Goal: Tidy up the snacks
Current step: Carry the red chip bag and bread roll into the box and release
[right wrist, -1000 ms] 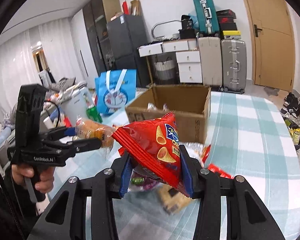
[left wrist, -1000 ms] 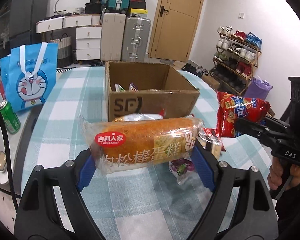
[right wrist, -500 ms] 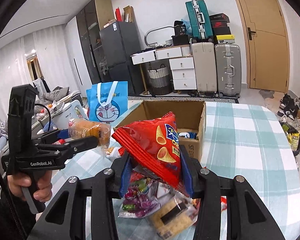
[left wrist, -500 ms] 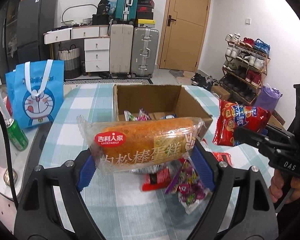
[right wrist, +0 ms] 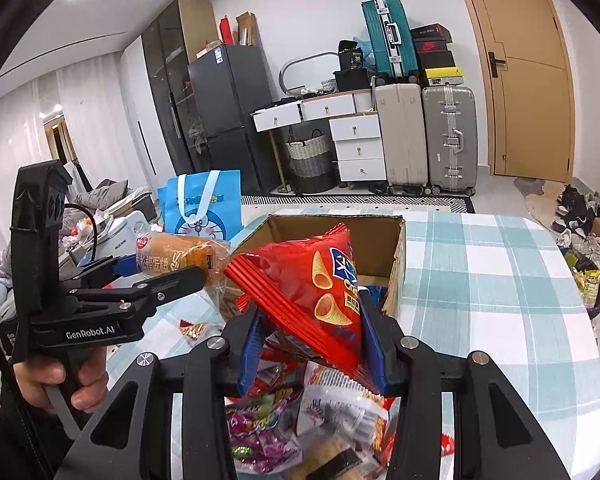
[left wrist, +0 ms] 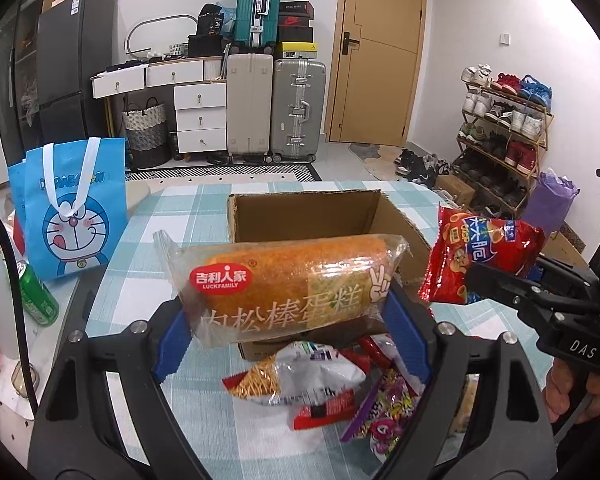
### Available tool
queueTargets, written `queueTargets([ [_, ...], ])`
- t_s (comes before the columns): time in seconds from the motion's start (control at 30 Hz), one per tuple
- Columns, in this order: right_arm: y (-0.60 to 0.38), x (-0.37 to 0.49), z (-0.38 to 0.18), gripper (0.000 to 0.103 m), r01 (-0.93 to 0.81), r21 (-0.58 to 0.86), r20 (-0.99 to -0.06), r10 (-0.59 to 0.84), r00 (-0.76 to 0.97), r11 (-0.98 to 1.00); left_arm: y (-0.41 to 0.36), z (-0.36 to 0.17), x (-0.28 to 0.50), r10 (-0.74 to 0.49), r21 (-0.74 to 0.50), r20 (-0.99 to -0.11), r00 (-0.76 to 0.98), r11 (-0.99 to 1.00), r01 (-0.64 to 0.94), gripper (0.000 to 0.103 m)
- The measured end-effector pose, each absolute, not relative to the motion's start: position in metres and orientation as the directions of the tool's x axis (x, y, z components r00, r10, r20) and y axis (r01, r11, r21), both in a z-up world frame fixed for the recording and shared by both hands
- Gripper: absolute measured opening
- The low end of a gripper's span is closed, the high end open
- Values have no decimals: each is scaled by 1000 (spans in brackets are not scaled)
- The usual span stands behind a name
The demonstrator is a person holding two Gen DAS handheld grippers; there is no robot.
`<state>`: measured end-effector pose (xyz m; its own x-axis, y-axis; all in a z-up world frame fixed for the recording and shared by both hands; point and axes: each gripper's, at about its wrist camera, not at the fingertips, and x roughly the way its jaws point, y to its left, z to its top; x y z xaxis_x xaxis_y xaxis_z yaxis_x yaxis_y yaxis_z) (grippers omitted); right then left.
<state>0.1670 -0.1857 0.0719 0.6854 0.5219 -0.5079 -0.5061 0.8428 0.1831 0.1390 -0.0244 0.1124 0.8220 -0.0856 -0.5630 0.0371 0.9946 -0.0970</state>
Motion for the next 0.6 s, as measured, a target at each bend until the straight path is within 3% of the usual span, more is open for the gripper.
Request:
queueTargets([
  [0.6, -167, 215, 60, 44, -483, 191, -547, 501, 671, 855, -17, 90, 204, -57, -75, -587, 808, 997, 15, 84],
])
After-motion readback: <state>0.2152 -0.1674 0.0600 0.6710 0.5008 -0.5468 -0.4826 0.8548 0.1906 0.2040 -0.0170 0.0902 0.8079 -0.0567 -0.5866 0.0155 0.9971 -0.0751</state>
